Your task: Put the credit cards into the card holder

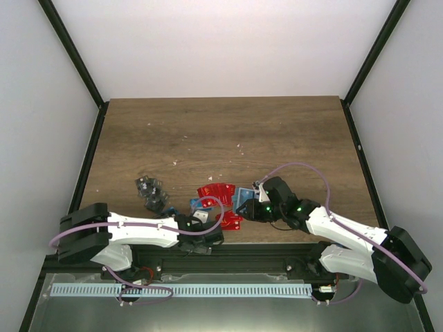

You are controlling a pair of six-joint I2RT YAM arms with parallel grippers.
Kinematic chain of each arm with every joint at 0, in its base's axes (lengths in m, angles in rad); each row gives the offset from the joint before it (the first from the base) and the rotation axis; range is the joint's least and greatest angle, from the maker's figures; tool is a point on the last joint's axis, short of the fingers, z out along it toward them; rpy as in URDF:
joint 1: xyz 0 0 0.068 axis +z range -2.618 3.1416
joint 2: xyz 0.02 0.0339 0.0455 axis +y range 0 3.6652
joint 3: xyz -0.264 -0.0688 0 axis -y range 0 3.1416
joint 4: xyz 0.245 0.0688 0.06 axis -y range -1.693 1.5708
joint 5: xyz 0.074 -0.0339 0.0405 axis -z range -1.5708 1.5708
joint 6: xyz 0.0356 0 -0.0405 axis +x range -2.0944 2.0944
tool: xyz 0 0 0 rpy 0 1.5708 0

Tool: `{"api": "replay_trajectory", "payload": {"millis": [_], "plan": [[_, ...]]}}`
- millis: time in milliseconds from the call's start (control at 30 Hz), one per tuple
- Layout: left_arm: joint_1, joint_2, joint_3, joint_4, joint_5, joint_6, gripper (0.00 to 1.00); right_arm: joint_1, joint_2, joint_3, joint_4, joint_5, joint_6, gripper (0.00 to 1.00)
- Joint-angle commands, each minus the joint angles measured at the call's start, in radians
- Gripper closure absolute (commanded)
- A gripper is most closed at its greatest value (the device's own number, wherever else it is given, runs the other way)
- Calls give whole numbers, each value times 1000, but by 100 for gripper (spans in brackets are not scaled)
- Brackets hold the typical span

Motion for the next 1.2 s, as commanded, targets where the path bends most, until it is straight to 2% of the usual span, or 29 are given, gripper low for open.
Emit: {"api": "replay_trajectory", "payload": {"millis": [0, 233, 367, 800, 1167], "plan": [[5, 37, -6, 34, -16, -6, 16, 11, -11, -6, 13, 1, 6, 63], [4, 43, -34, 31, -27, -18, 30, 11, -17, -5, 7, 6, 6, 62], [6, 36, -46, 31, -24, -23, 34, 10, -16, -4, 8, 5, 6, 63], [5, -68, -95, -2, -11, -38, 37, 11, -16, 0, 7, 4, 9, 63], [3, -203, -116, 33, 67, -11, 38, 11, -10, 5, 19, -13, 16, 63]]}}
